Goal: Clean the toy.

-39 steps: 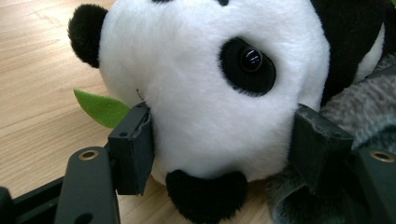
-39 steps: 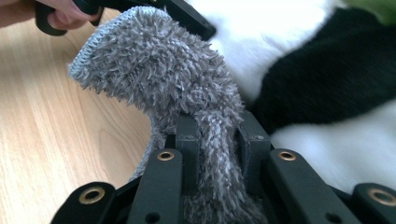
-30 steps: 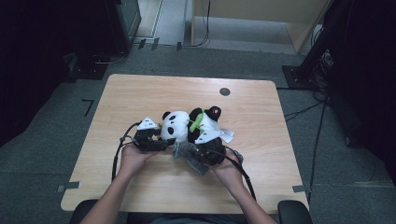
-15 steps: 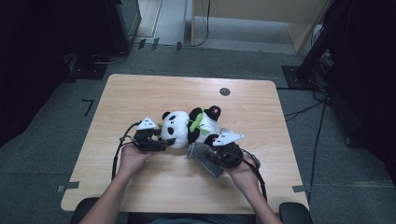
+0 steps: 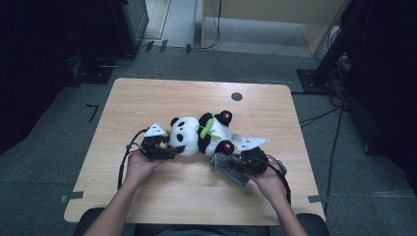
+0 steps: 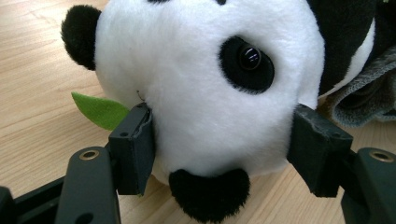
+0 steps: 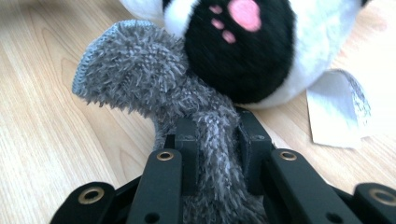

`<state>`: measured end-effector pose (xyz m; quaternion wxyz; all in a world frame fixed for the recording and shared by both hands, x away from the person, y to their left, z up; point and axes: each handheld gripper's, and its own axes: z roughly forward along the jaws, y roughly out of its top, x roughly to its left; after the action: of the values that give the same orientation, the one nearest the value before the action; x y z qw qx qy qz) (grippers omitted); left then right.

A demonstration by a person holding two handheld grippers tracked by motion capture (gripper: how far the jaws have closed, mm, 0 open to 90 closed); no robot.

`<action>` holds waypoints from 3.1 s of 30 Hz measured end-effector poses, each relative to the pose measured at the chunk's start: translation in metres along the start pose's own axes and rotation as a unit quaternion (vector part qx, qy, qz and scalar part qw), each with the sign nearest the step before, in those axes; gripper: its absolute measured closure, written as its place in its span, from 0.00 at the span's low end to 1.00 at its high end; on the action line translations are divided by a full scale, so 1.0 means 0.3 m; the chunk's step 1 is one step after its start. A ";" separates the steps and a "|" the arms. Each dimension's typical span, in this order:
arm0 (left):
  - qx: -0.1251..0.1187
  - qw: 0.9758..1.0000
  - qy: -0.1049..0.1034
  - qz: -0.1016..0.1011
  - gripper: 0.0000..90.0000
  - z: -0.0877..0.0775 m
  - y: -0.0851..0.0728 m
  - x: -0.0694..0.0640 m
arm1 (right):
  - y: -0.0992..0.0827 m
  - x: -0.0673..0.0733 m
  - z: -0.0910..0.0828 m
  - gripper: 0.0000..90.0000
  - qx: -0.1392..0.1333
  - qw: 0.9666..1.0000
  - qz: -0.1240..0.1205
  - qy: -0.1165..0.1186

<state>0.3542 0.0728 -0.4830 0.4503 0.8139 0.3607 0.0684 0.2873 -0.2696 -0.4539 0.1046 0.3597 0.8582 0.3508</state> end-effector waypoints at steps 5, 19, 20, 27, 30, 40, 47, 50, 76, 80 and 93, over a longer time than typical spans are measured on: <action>0.001 1.000 0.000 0.000 0.34 0.000 0.000 -0.002 | -0.016 -0.038 -0.025 0.84 0.006 1.000 0.016 -0.009; -0.002 1.000 0.002 -0.005 0.36 0.003 0.001 0.002 | 0.013 -0.142 -0.037 0.84 -0.010 0.998 0.045 -0.035; -0.003 1.000 0.002 -0.007 0.36 0.003 0.001 0.002 | 0.013 -0.146 -0.040 0.84 -0.013 0.998 0.043 -0.035; -0.003 1.000 0.006 -0.006 0.38 0.004 0.001 0.002 | -0.018 -0.180 -0.077 0.84 -0.016 0.996 0.060 -0.056; -0.004 1.000 0.012 -0.005 0.39 0.006 0.002 0.000 | -0.028 -0.210 -0.097 0.85 -0.032 0.994 0.082 -0.068; -0.011 1.000 0.017 -0.007 0.39 0.007 0.003 0.004 | 0.009 -0.289 -0.089 0.85 -0.051 0.989 0.098 -0.093; -0.014 1.000 0.016 -0.009 0.40 0.008 0.003 0.007 | 0.032 -0.371 -0.062 0.85 -0.065 0.985 0.116 -0.113; -0.013 1.000 0.016 -0.009 0.39 0.008 0.003 0.006 | 0.037 -0.408 -0.052 0.85 -0.073 0.981 0.127 -0.124; -0.015 1.000 0.018 -0.011 0.34 0.011 0.001 0.006 | -0.002 -0.545 0.091 0.63 -0.065 0.973 0.166 -0.145; -0.016 1.000 0.016 -0.013 0.32 0.011 0.000 0.008 | 0.010 -0.525 0.076 0.50 -0.076 0.973 0.158 -0.149; -0.012 1.000 0.015 -0.013 0.30 0.010 0.001 0.008 | 0.057 -0.441 0.025 0.37 -0.099 0.976 0.138 -0.138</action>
<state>0.3573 0.0722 -0.4851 0.4554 0.8026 0.3769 0.0798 0.3950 -0.3487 -0.4575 0.2075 0.5073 0.7388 0.3921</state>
